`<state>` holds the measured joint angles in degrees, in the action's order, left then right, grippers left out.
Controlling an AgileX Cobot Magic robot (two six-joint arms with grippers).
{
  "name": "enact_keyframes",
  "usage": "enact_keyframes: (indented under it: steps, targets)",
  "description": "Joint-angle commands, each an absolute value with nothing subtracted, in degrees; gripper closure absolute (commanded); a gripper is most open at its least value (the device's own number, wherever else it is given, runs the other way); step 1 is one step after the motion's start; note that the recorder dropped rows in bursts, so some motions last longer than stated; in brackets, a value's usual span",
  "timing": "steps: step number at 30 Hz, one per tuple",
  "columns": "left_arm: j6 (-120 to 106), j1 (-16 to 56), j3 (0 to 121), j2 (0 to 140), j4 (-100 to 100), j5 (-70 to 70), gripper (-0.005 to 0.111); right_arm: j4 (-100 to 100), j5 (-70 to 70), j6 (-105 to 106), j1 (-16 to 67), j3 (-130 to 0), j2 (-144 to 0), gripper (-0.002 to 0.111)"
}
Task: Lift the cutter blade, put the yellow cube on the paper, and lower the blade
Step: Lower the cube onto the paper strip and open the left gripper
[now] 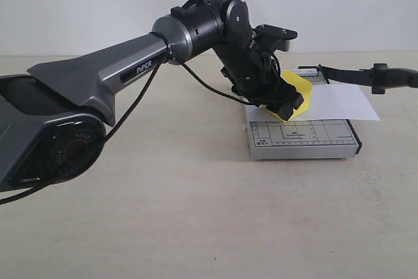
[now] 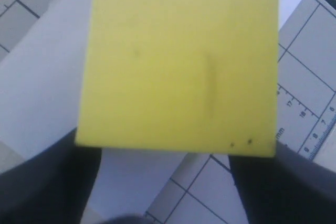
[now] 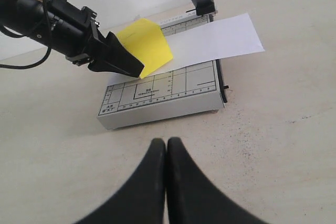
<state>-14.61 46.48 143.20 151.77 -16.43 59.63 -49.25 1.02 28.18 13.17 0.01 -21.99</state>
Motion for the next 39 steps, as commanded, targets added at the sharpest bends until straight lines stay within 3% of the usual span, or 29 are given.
enact_keyframes:
  steps: [1, 3, 6, 39]
  targets:
    - [-14.67, 46.52, 142.92, 152.72, -17.19, 62.54, 0.061, -49.25, 1.07, 28.26, 13.24, 0.0, -21.91, 0.108]
    - [-14.67, 46.52, 142.92, 152.72, -17.19, 62.54, 0.049, -49.25, 1.07, 28.26, 13.24, 0.0, -21.91, 0.108]
    - [-14.59, 46.52, 142.92, 152.72, -17.19, 62.54, 0.04, -49.25, 0.86, 28.26, 13.24, 0.0, -21.91, 0.108]
    - [-15.87, 46.52, 142.92, 152.72, -20.61, 67.16, 0.04, -49.25, 0.74, 28.26, 13.24, 0.0, -21.91, 0.108]
